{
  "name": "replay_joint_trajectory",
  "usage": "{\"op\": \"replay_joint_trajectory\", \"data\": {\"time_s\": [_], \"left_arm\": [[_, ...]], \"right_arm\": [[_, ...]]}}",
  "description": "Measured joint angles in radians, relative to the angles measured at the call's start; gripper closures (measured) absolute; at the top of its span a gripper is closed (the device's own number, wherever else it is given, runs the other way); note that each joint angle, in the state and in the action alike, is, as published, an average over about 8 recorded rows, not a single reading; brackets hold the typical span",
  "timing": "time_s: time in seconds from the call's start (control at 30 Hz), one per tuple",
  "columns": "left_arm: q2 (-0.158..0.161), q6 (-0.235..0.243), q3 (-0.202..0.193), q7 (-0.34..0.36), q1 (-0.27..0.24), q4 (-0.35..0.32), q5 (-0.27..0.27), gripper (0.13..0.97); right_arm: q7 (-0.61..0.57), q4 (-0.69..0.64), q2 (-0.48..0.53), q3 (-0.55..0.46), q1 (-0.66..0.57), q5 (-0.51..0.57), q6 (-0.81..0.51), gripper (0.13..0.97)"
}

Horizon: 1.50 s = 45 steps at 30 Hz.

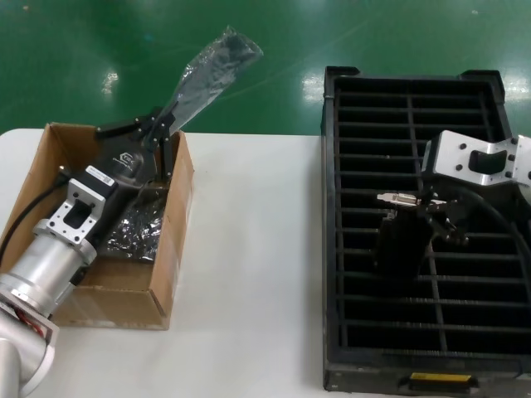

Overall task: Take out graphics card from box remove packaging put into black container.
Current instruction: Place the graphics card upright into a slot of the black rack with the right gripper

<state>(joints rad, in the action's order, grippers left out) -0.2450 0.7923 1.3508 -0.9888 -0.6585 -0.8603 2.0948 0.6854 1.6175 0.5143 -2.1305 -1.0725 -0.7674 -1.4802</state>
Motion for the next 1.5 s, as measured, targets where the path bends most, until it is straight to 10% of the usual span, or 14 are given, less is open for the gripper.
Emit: {"op": "replay_joint_trajectory", "data": {"time_s": [1.5], "left_arm": [[-0.008,0.043,-0.019,-0.064,-0.043,0.139,0.006,0.958]], "right_arm": [[-0.154,-0.147,-0.088,-0.057,-0.086,0.036,0.044,0.918]]}}
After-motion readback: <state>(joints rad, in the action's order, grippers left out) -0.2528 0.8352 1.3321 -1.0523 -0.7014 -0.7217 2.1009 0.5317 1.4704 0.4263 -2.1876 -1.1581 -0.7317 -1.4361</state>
